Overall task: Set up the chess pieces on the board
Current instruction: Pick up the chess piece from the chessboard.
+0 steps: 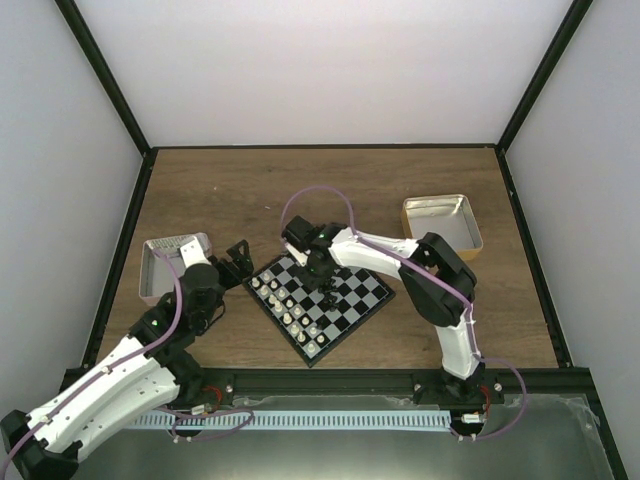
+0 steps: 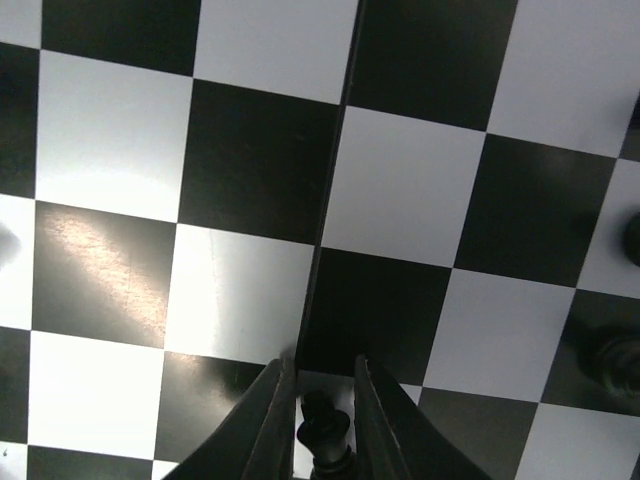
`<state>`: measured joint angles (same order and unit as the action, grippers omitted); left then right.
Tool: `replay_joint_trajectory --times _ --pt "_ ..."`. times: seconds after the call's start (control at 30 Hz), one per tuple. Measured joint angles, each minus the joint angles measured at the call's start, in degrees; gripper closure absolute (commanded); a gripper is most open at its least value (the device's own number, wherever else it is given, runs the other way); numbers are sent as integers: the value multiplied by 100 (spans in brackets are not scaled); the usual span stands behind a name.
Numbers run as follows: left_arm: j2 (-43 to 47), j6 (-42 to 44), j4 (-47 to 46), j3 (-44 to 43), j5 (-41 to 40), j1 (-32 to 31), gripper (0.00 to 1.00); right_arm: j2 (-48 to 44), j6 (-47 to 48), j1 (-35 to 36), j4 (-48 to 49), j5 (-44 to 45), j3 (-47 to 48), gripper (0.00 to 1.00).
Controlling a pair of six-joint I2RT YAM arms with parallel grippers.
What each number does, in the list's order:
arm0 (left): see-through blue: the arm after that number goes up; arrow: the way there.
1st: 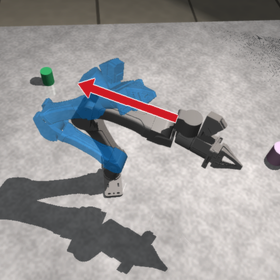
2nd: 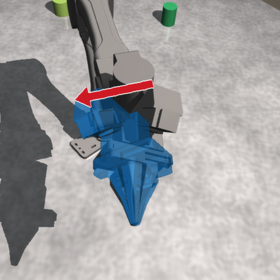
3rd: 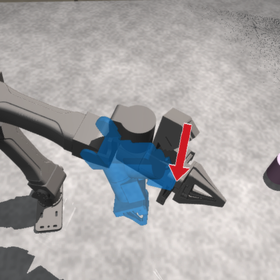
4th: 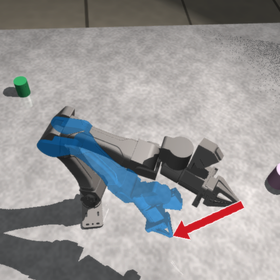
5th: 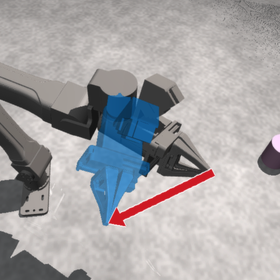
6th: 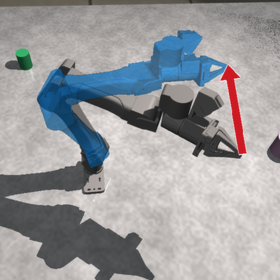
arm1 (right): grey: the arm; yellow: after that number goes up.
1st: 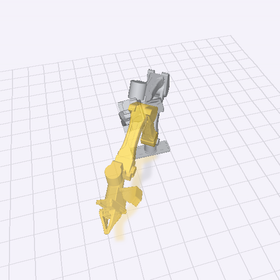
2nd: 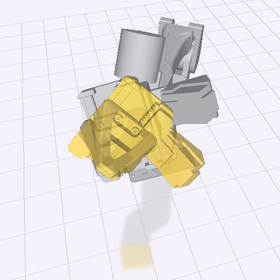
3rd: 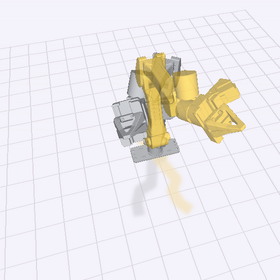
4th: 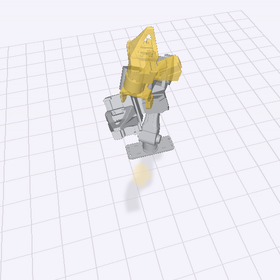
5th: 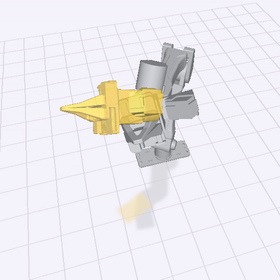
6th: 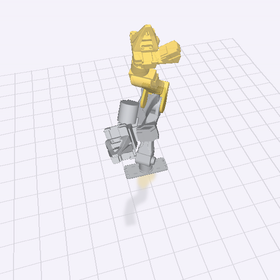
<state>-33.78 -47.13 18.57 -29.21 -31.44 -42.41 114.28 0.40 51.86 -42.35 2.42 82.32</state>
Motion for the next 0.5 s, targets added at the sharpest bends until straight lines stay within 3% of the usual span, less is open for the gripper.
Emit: replay_joint_trajectory --times 0.23,0.5 --pt "-76 66 -7 0 26 2 0 13 20 0 -50 87 35 67" --pt "-227 87 -98 0 107 2 0 -114 35 -2 -57 42 -142 72"
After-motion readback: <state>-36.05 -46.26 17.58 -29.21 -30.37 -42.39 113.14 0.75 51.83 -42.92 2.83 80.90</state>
